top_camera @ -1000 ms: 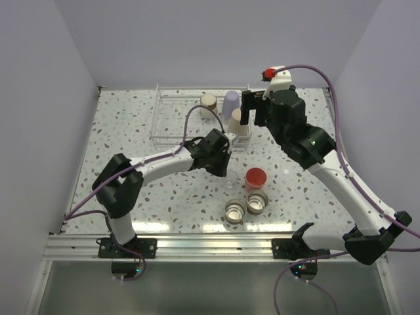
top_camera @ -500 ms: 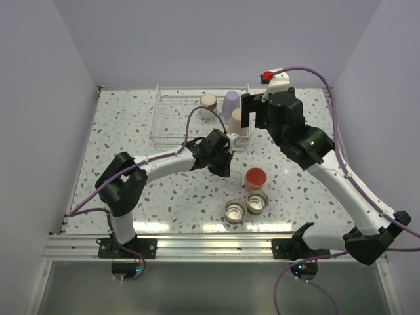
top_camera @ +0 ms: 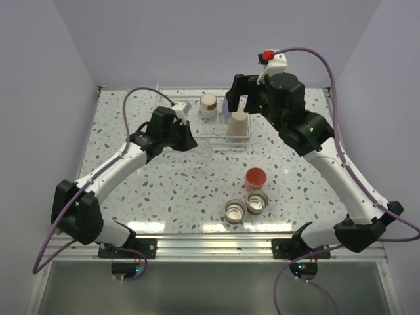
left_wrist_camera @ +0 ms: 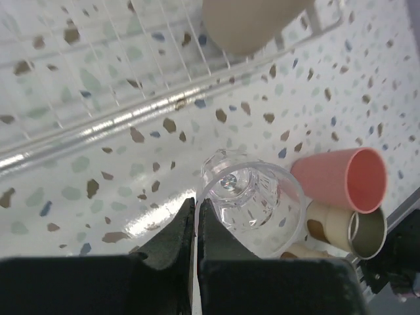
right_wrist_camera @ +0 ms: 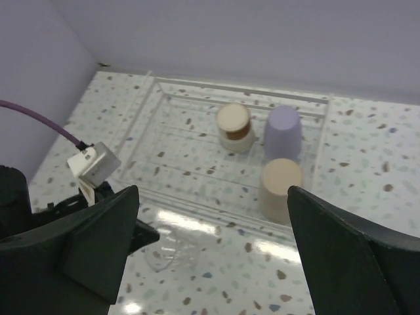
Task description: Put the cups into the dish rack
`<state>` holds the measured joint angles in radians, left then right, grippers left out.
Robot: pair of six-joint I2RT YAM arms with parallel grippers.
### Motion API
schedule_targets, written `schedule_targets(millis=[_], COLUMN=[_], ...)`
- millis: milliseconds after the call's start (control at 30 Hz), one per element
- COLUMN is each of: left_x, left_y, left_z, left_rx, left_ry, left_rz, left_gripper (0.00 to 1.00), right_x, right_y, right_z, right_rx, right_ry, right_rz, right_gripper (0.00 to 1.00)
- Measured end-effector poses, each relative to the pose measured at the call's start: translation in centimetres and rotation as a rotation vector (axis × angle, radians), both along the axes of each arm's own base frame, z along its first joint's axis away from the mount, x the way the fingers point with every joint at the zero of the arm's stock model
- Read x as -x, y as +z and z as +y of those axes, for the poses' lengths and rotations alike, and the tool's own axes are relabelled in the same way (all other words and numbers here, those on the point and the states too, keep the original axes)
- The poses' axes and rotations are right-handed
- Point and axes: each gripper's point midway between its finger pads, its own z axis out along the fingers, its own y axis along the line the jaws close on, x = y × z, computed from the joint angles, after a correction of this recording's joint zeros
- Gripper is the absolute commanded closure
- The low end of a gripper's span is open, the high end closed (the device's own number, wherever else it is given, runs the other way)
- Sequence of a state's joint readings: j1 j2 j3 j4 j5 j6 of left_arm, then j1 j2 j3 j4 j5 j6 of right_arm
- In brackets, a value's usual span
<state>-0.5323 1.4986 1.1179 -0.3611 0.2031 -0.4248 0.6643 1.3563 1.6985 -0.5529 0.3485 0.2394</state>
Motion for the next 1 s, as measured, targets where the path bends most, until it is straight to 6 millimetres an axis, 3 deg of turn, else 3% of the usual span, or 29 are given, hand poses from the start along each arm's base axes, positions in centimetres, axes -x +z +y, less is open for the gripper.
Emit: schedule_targets(millis=[233, 333, 433, 533, 667, 1000], left_x=[-3.0, -2.8, -2.1, -1.5, -1.5, -2.2], left_y=[12.8, 17.2, 20.1, 21.8, 23.1, 24.9], left_z=[6.1, 7.3, 7.5, 7.6, 8.0, 8.6], left_rx=[0.246, 0.340, 0.408, 0.451, 0.482, 0.524], left_ry=[0.132, 0.149, 0.146, 0.149, 0.173, 0.228], left_rz=[-0.311, -0.439, -0.527, -0.587, -0.632, -0.707], left_gripper=[1.00, 1.00, 1.00, 1.00, 1.00, 1.00], right_x=[-1.5, -2.8, -3.9, -4.6, -4.4, -3.6], right_y=[-0.1, -0.5, -0.6, -0.8, -0.7, 1.8], right_z=[7.8, 11.0, 13.7, 15.9, 17.2, 17.6], right_rx=[-0.423, -0.629, -0.794, -0.934, -1.048, -1.158], right_ry=[0.233, 0.320, 0.392, 0.452, 0.498, 0.566], right_rz=[0.149, 0.247, 0.328, 0.410, 0.485, 0.494], right_gripper=[0.02, 0.02, 0.02, 0.02, 0.02, 0.02])
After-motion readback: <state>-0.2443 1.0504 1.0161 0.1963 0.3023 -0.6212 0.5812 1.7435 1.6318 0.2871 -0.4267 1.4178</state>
